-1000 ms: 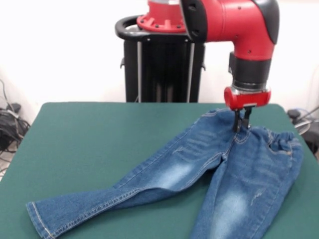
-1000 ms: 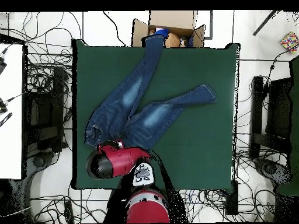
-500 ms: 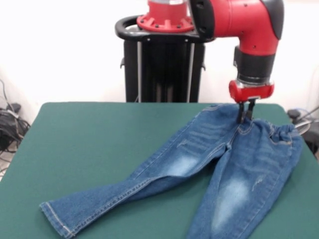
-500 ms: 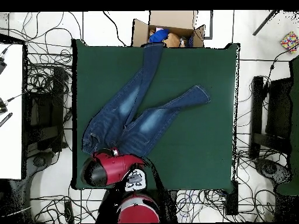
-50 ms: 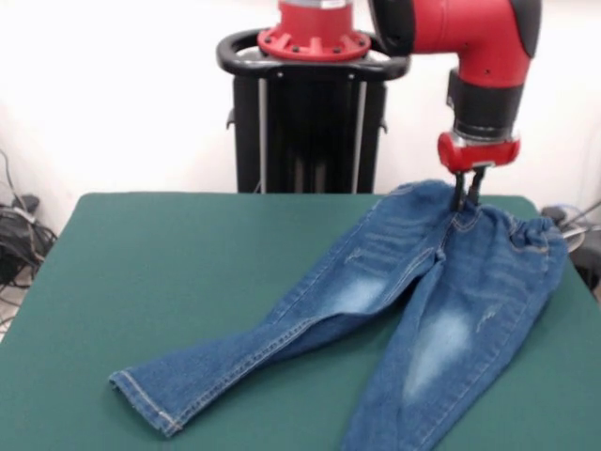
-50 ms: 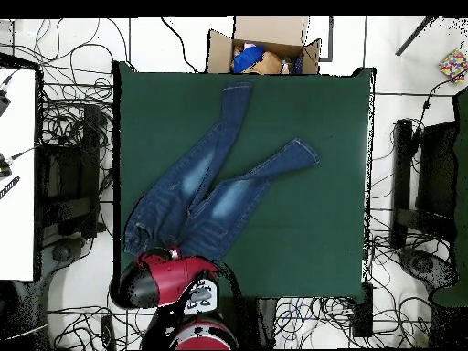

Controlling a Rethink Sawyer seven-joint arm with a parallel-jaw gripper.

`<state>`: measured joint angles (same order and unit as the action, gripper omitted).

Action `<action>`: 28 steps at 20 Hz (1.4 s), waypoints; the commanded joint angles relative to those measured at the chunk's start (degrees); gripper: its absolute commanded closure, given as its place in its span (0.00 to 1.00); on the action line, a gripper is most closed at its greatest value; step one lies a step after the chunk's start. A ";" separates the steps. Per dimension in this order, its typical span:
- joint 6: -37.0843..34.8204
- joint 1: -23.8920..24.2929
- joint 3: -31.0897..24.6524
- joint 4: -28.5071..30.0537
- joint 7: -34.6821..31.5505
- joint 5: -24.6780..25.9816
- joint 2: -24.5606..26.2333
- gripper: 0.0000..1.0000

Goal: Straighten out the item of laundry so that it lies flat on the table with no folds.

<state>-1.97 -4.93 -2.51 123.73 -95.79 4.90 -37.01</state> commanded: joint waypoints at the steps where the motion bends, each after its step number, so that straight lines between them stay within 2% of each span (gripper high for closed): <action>1: -0.99 -2.37 -0.02 6.65 -16.55 -4.92 -0.19 1.00; 8: -0.84 -2.84 -0.21 8.42 -15.78 -6.26 -1.56 1.00; 14: 4.43 -2.52 0.03 3.75 -14.07 -6.24 5.19 1.00; 15: 6.77 -2.25 0.11 3.46 -13.87 -5.67 5.55 0.00; 18: 8.36 -1.14 -0.35 3.62 -13.40 -4.61 5.60 0.00; 23: 0.70 -2.53 0.86 2.47 -12.69 -7.96 3.76 0.00; 28: -1.72 -2.86 0.76 2.23 -12.42 -8.84 1.85 0.00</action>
<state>2.39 -7.26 -2.51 129.92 -95.79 1.44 -35.09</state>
